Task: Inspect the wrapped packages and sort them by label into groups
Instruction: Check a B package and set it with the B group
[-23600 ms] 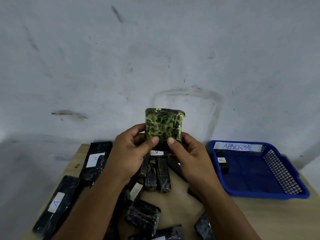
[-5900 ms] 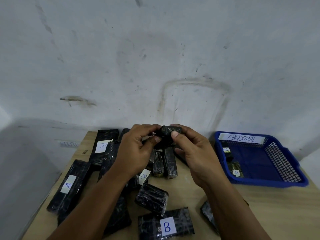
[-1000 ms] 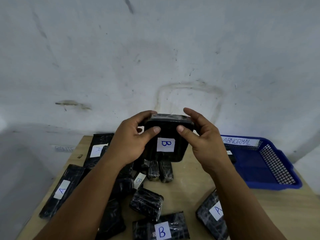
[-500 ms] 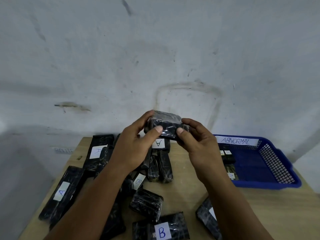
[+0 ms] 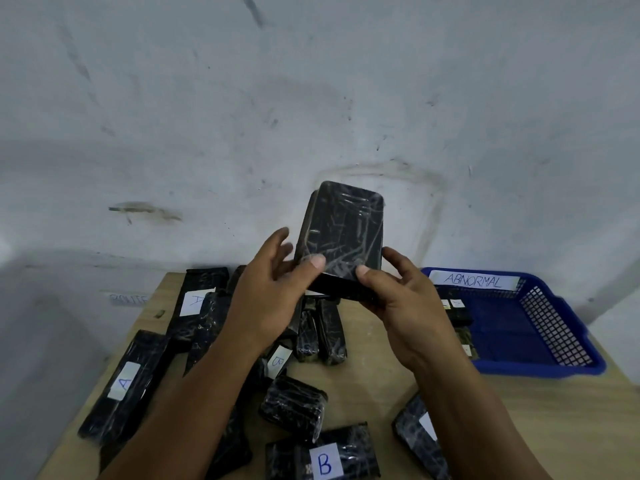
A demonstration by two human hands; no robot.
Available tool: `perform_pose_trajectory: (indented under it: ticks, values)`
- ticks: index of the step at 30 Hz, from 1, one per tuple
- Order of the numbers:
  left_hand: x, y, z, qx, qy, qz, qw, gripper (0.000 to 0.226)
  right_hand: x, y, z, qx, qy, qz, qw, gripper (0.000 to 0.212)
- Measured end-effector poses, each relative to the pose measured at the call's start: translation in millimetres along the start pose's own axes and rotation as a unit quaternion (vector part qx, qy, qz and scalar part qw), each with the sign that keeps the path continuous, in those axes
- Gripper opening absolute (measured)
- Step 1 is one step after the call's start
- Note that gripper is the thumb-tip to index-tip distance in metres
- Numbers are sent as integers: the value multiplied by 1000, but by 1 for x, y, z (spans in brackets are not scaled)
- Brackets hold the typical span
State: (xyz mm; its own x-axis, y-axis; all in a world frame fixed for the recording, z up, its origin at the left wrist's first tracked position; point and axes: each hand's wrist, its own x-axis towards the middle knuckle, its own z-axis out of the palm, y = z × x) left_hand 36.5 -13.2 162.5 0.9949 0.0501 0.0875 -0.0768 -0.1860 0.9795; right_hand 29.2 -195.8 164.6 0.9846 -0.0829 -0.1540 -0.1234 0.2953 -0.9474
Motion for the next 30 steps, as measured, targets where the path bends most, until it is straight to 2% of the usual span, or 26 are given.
perform_pose_trajectory:
  ticks: [2,4,6,8,12,20,27,30]
  values:
    - [4,-1,0,2,30,-51,998,55,0,4,1,-13,-20,-4,1000,62]
    - [6,-4,0,-9,30,-61,998,27,-1,6,0,-40,-45,-4,998,48]
    - [4,-6,-1,-28,18,-55,998,17,0,7,1,-48,-51,-4,998,30]
    - [2,-8,-1,-44,3,-52,998,20,1,7,1,-47,-41,-8,998,16]
    - [4,-9,0,-55,-5,-72,996,25,5,9,2,-39,-15,-15,999,19]
    - [14,-5,4,-127,36,-94,987,31,6,14,3,-65,-50,-2,997,24]
    - [10,-12,7,-103,-30,-93,990,31,14,3,5,-24,-3,-37,999,29]
    - [12,-11,6,-111,-39,-96,988,33,13,4,5,-20,-9,-43,999,28]
